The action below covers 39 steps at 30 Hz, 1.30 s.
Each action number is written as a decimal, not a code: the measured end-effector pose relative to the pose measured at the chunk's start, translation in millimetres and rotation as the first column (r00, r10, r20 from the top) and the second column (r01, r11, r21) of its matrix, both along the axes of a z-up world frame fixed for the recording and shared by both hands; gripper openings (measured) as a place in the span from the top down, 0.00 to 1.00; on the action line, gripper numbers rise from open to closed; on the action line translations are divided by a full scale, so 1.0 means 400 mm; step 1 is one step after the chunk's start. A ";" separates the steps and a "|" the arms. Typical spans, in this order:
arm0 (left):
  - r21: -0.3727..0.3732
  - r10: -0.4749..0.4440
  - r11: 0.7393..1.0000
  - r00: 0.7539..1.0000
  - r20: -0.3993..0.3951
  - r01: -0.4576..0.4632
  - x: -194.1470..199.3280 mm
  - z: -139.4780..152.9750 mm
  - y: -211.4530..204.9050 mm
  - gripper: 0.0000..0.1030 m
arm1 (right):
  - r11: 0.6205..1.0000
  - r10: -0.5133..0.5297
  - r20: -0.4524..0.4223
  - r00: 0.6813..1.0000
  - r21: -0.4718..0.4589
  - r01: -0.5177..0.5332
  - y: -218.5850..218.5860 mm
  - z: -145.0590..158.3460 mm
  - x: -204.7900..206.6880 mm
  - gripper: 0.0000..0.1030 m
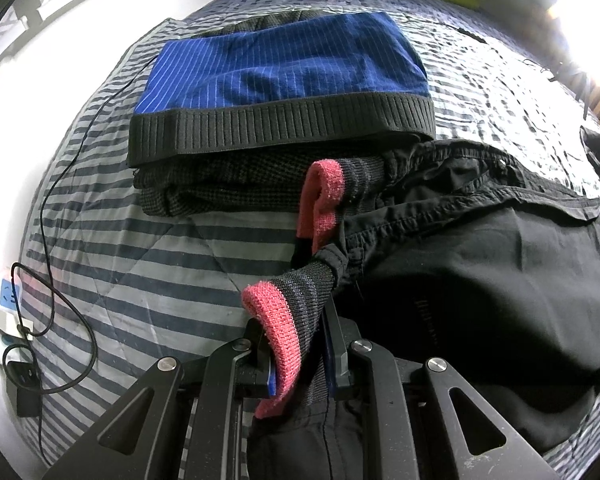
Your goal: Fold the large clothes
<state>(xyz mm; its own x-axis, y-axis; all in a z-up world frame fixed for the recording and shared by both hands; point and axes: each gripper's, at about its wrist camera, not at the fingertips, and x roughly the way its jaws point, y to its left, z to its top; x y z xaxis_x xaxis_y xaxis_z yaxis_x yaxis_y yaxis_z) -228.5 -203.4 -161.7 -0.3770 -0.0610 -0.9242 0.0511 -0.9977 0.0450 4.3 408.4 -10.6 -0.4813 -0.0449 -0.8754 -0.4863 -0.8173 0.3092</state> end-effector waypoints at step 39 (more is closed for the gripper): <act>-0.049 -0.008 0.999 1.000 -0.007 0.008 0.014 0.049 -0.020 0.37 | 0.938 -0.056 0.100 0.993 0.347 0.018 -0.041 -0.043 0.063 0.83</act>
